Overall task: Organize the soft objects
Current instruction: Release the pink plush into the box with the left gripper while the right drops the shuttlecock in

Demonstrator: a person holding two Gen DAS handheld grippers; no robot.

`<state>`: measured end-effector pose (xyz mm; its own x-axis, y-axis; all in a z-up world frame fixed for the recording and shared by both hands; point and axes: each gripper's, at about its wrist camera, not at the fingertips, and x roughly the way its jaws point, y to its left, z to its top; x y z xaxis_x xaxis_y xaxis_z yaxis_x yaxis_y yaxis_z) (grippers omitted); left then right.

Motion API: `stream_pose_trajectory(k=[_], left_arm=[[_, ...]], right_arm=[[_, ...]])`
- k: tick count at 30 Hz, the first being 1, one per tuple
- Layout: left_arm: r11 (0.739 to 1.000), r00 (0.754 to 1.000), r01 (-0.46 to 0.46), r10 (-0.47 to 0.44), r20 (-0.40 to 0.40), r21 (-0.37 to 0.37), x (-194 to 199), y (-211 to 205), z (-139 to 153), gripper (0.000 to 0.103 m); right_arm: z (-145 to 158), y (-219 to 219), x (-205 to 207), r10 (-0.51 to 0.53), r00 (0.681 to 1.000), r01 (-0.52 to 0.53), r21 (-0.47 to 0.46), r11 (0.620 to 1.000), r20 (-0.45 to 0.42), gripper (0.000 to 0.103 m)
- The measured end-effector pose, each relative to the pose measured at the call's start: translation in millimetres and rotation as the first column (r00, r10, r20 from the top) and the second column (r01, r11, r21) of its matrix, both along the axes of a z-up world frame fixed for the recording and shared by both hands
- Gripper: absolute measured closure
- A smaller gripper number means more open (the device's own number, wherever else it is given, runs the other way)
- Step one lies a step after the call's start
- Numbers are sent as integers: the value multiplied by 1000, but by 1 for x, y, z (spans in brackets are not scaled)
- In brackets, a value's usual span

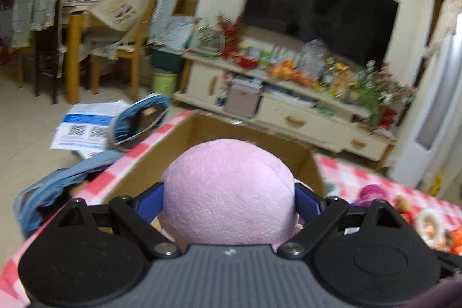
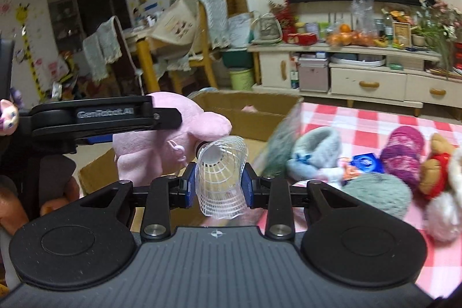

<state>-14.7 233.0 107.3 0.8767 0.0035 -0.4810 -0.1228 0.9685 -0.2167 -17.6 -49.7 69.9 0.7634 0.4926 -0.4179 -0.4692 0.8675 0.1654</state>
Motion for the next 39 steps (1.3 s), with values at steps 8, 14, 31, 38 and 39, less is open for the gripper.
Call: stream_pose_trajectory(k=[8, 14, 31, 38, 39], left_arm=[[993, 993, -81, 88, -84, 81, 7, 11, -7, 7], [983, 992, -104, 113, -49, 150, -1, 7, 0, 2], [971, 998, -52, 57, -16, 233, -2, -29, 12, 1], [966, 1000, -22, 25, -7, 257, -1, -52, 15, 1], [965, 1000, -18, 21, -7, 263, -2, -56, 15, 1]], right_arm=[[-1, 25, 6, 47, 999, -46, -66, 997, 22, 60], [-8, 34, 4, 83, 997, -82, -77, 994, 9, 30], [4, -11, -24, -99, 992, 100, -8, 995, 75, 3], [-2, -36, -42, -180, 980, 180, 1, 984, 82, 2], [-3, -38, -43, -190, 979, 190, 5, 982, 78, 2]])
